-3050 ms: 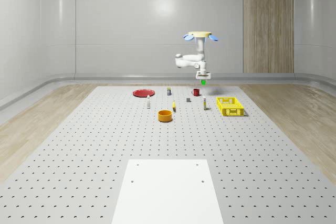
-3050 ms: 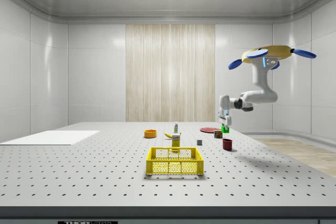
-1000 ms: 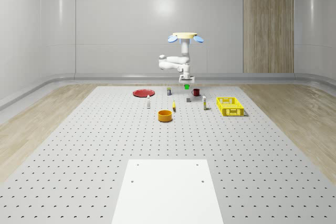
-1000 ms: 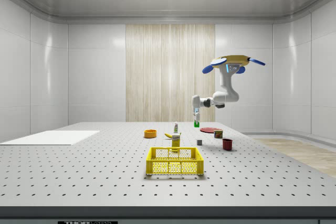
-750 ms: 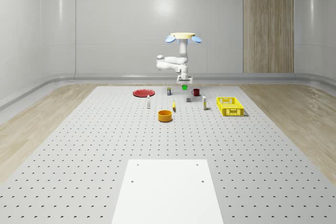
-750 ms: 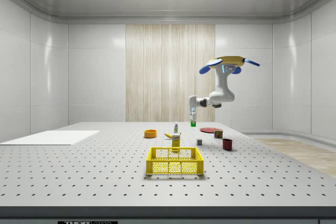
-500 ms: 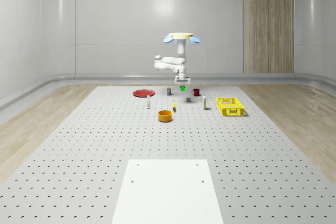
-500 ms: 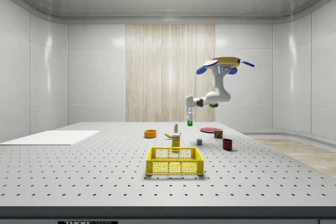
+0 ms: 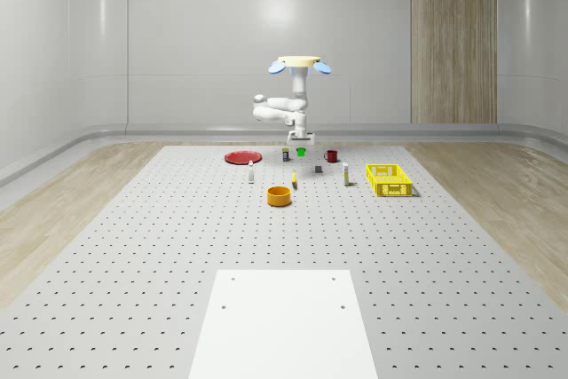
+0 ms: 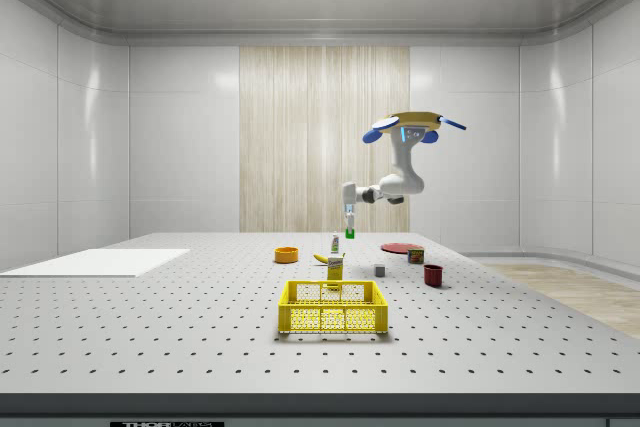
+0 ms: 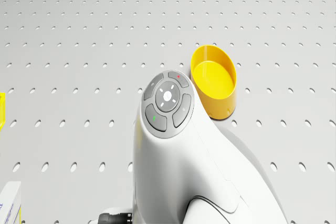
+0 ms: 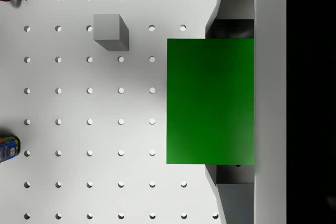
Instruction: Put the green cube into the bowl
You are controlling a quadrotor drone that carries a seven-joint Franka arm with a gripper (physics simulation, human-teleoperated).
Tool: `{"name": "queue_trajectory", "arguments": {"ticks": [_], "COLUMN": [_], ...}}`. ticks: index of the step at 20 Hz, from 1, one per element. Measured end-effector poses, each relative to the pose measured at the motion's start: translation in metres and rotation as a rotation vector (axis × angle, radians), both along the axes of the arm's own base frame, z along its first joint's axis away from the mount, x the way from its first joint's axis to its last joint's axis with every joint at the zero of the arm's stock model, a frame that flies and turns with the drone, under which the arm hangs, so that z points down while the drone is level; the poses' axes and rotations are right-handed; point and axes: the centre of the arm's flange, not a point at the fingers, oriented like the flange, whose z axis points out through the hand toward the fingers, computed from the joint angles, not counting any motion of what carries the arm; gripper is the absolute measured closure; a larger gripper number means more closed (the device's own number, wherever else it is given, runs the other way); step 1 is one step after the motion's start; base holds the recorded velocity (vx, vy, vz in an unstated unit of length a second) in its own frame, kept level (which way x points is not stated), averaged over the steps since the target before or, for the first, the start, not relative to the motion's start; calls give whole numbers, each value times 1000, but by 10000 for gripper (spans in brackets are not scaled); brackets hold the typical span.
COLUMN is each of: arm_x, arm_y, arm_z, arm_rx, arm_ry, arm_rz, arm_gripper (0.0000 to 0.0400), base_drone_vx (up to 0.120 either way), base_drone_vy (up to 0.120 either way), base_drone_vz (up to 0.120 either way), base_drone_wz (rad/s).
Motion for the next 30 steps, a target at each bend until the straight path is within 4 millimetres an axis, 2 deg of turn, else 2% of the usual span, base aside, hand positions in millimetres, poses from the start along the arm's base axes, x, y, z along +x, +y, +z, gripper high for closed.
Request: {"name": "queue_trajectory", "arguments": {"ticks": [30], "arm_x": [0], "arm_y": [0], "arm_z": [0], "arm_rx": [0], "arm_ry": [0], "arm_rz": [0], "arm_gripper": [148], "base_drone_vx": [120], "base_drone_vy": [-120], "base_drone_vz": [0], "base_drone_wz": [0]}}
